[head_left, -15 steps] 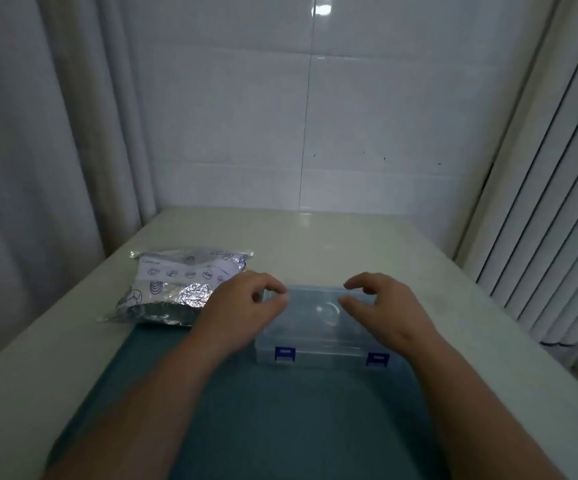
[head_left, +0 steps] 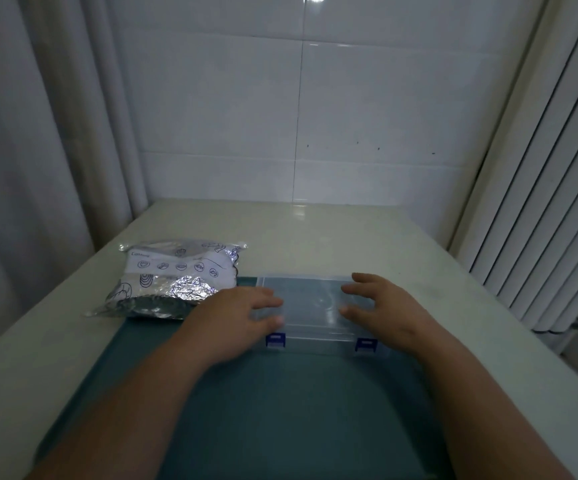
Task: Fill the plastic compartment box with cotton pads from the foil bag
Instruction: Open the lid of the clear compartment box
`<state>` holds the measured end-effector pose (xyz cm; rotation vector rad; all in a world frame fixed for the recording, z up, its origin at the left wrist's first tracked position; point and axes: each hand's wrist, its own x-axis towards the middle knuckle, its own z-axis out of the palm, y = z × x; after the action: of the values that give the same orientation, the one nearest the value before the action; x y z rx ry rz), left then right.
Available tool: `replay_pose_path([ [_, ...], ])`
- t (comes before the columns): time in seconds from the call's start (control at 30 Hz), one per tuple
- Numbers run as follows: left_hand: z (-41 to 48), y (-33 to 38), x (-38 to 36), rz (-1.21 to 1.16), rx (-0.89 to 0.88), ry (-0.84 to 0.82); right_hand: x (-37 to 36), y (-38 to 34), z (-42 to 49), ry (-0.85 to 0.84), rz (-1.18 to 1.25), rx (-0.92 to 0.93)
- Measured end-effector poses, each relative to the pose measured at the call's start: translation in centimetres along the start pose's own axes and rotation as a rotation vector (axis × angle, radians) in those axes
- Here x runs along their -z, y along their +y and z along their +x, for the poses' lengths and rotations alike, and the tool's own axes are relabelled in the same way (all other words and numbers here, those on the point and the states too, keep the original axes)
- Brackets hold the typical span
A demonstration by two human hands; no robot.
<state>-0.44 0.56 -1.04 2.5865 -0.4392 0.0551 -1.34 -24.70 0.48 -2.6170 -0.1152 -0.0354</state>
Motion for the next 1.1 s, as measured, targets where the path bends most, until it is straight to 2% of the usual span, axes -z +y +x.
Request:
replay_pose_path([
  [0.13,0.0,-0.2,0.1,-0.010,0.019,0.004,0.6,0.3,-0.2,-0.127,-0.007,0.037],
  [0.37,-0.1,-0.3,0.7,0.008,0.045,-0.019,-0.1,0.3,0.0,-0.018,0.027,0.063],
  [0.57,-0.1,-0.2,0.5,-0.016,0.060,0.003,0.3,0.9,-0.1,-0.134,0.089,0.098],
  [0.73,0.1,0.3,-0.3,-0.059,0.020,-0.091,0.5,1.2,0.1,-0.202,0.104,0.113],
  [1.0,-0.3,0.2,-1.0,0.100,-0.014,-0.164,0.8,1.3,0.4,-0.291,0.099,0.126],
  [1.1,-0.2,-0.3,-0.8,0.080,-0.027,-0.186,1.1,1.3,0.3,-0.316,0.086,0.123],
])
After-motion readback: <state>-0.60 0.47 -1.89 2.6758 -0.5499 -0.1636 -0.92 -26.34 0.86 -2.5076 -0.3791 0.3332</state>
